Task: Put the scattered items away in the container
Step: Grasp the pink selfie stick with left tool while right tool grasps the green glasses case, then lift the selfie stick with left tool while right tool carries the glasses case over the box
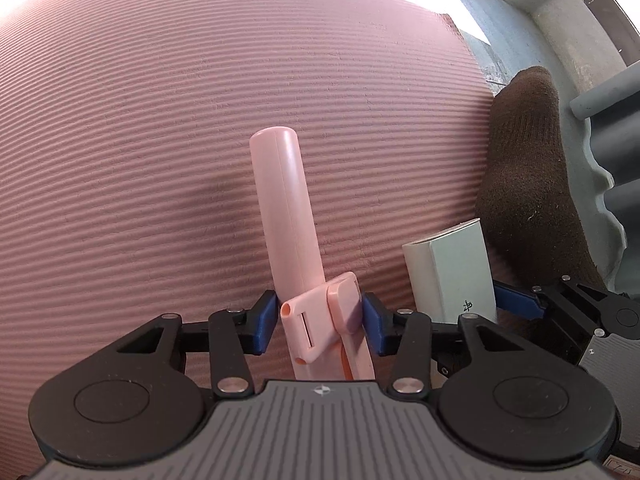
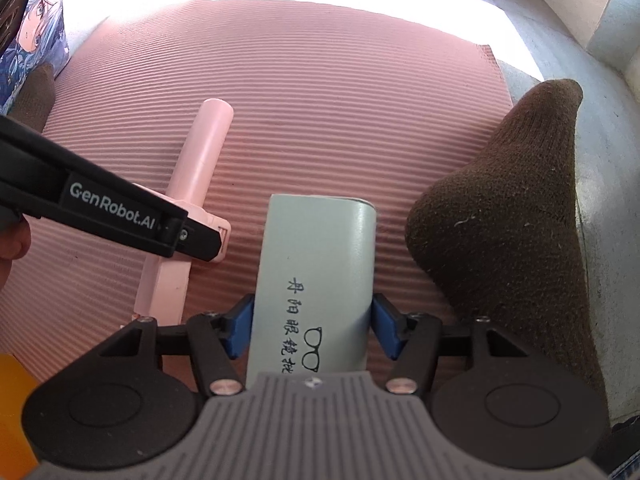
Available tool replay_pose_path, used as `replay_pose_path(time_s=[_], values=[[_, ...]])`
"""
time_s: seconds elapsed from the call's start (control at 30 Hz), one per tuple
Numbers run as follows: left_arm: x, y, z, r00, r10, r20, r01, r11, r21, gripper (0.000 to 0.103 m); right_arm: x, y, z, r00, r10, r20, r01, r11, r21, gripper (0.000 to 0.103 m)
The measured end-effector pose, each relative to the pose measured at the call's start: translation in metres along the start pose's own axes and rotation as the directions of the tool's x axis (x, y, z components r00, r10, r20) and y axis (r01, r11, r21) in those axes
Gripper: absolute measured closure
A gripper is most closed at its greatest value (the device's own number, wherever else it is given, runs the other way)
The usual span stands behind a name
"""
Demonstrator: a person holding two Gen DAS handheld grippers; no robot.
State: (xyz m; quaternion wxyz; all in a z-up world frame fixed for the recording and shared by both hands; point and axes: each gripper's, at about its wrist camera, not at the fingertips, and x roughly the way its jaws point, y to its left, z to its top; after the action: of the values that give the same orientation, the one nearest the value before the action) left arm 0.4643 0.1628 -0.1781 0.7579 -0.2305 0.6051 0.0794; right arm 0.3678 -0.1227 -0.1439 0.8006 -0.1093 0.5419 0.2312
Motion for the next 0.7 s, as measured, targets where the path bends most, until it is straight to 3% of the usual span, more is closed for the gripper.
replay_pose_path(time_s=[0.3, 0.7], values=[[-0.054, 0.004, -0.016, 0.994, -0.012, 0.108, 0.008, 0.999, 0.035, 0.052, -0.051, 0.009, 0.003, 0.994, -0.005, 0.11, 0.004, 1.0, 0.007, 0.04], [-0.153, -0.01, -0.06, 0.957, -0.03, 0.287, -0.007, 0.992, 0.127, 0.053, -0.14, 0.044, 0.001, 0.961, -0.031, 0.276, 0.042, 0.999, -0.032, 0.041]])
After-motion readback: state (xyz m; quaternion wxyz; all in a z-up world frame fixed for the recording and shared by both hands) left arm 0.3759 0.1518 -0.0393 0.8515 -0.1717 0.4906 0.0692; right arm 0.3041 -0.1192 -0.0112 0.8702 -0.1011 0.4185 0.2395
